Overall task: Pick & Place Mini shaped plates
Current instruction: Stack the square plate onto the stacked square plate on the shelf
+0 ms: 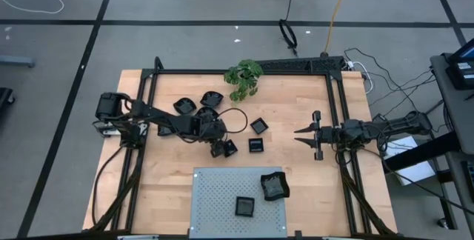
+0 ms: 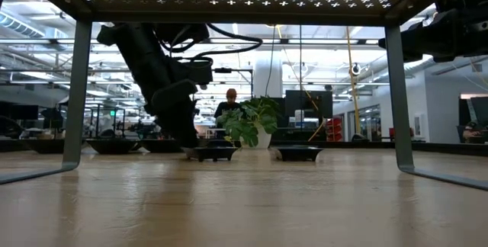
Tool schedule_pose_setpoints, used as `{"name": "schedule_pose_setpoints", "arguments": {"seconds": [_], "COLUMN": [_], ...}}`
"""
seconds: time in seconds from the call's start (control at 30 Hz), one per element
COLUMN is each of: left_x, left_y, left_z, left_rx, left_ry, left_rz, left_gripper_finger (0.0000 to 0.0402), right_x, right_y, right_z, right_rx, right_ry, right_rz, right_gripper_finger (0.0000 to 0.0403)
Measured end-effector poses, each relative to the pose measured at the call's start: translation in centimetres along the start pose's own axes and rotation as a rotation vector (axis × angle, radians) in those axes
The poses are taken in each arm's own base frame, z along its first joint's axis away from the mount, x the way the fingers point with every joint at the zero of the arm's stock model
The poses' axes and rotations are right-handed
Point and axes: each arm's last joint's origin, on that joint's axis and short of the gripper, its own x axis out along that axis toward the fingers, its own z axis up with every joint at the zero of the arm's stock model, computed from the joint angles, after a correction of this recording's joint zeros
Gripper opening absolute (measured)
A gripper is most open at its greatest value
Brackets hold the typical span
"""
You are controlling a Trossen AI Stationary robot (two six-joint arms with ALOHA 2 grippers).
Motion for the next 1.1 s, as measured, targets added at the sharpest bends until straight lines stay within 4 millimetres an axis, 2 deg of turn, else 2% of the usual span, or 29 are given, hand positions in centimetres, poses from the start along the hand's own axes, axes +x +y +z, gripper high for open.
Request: {"name": "schedule_pose_setpoints", "arguments": {"seconds": [0.5, 0.7, 1.1], "left_x": [-0.2, -1.1, -1.2], "left_y": [0.1, 0.1, -1.1], "left_z": [0.3, 0.7, 0.3], "left_rx": [-0.001, 0.007, -0.003], "left_ry": [-0.019, -0.038, -0.030], "left_rz": [-0.003, -0.030, -0.076], "left_gripper_finger": [0.0244, 0.0244, 0.0244], "right_x": [0.0, 0.0, 0.0], "right_y": [0.0, 0.0, 0.0], "right_z": [0.0, 0.0, 0.0], "right_rx": [0.000, 0.000, 0.000], "right_ry": [0.000, 0.000, -0.001], "right_rz": [0.000, 0.000, 0.001], "right_gripper_finger": [0.0094, 0.0095, 0.0094]}}
